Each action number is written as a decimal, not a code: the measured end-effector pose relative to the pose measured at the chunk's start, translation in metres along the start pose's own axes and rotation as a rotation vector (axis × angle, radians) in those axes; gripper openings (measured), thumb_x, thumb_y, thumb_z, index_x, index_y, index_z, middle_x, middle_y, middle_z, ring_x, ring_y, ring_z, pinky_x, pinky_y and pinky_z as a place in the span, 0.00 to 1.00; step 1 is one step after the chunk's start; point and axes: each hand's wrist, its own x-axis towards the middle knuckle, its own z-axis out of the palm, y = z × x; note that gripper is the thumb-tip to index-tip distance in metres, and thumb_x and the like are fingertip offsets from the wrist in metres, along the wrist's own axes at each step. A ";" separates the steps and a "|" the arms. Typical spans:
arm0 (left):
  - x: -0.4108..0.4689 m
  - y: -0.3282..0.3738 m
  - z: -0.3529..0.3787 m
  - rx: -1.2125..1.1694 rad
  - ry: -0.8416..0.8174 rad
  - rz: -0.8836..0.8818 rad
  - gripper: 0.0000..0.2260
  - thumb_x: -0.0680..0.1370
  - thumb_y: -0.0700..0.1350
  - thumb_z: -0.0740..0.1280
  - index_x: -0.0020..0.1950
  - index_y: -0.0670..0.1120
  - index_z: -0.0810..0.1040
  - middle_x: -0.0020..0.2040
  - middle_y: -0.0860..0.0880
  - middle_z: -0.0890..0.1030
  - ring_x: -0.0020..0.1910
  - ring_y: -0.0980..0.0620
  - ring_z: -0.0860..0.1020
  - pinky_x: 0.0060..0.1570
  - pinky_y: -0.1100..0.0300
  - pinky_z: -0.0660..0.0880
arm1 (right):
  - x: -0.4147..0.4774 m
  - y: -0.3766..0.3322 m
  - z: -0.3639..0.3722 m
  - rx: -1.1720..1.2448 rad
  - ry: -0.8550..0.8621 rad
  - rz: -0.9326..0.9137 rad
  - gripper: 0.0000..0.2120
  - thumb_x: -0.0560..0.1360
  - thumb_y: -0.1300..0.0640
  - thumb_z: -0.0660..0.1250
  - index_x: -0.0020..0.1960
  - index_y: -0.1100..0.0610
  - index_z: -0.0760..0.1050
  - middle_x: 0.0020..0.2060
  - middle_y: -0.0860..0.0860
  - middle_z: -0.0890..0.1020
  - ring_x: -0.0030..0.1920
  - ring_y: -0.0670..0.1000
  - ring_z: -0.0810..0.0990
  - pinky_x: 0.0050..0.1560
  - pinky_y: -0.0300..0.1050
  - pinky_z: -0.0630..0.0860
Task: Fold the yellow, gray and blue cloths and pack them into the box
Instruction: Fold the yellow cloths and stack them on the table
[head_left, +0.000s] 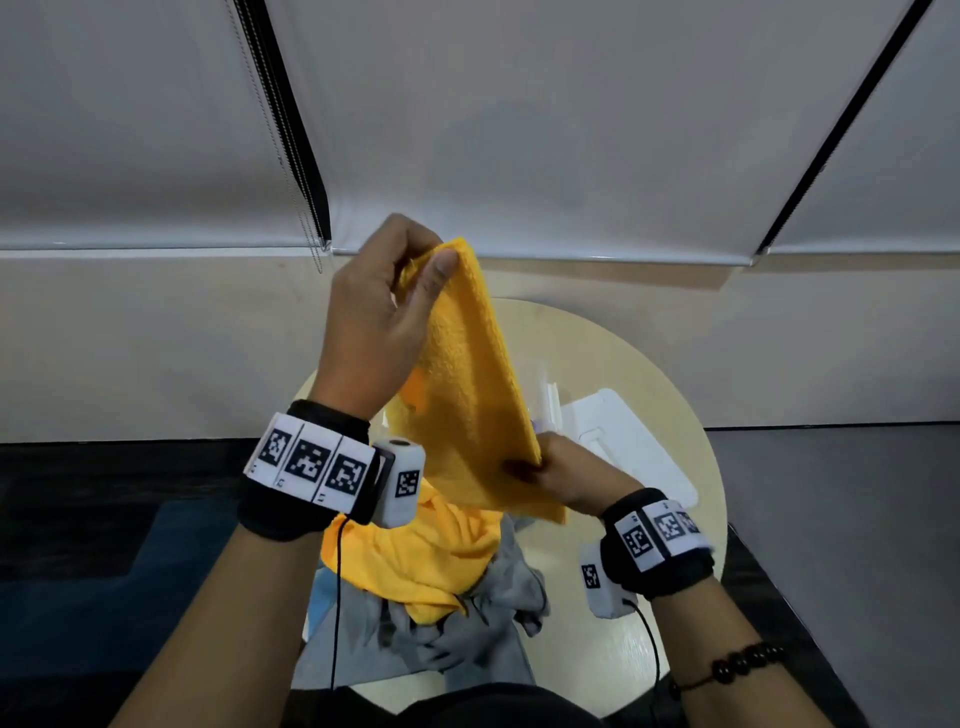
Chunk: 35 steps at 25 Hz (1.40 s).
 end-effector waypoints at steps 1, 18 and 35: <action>0.004 0.002 -0.003 0.008 0.019 0.006 0.08 0.83 0.50 0.65 0.48 0.47 0.74 0.36 0.56 0.71 0.36 0.60 0.69 0.36 0.67 0.66 | -0.002 0.009 0.009 0.035 -0.040 0.042 0.10 0.81 0.52 0.63 0.49 0.55 0.80 0.45 0.52 0.83 0.44 0.52 0.81 0.48 0.47 0.77; -0.049 -0.072 0.031 0.141 -0.170 -0.223 0.06 0.81 0.47 0.69 0.51 0.45 0.81 0.46 0.51 0.80 0.45 0.55 0.77 0.47 0.55 0.76 | -0.003 0.035 0.029 0.729 -0.068 0.098 0.14 0.82 0.58 0.66 0.65 0.63 0.77 0.58 0.59 0.84 0.57 0.59 0.84 0.59 0.53 0.82; -0.119 -0.070 0.073 0.185 -0.605 -0.150 0.07 0.78 0.48 0.72 0.53 0.50 0.86 0.53 0.55 0.83 0.54 0.55 0.78 0.53 0.54 0.76 | 0.000 0.016 0.011 1.050 -0.054 -0.020 0.22 0.74 0.76 0.54 0.67 0.73 0.71 0.62 0.67 0.79 0.63 0.61 0.80 0.68 0.56 0.76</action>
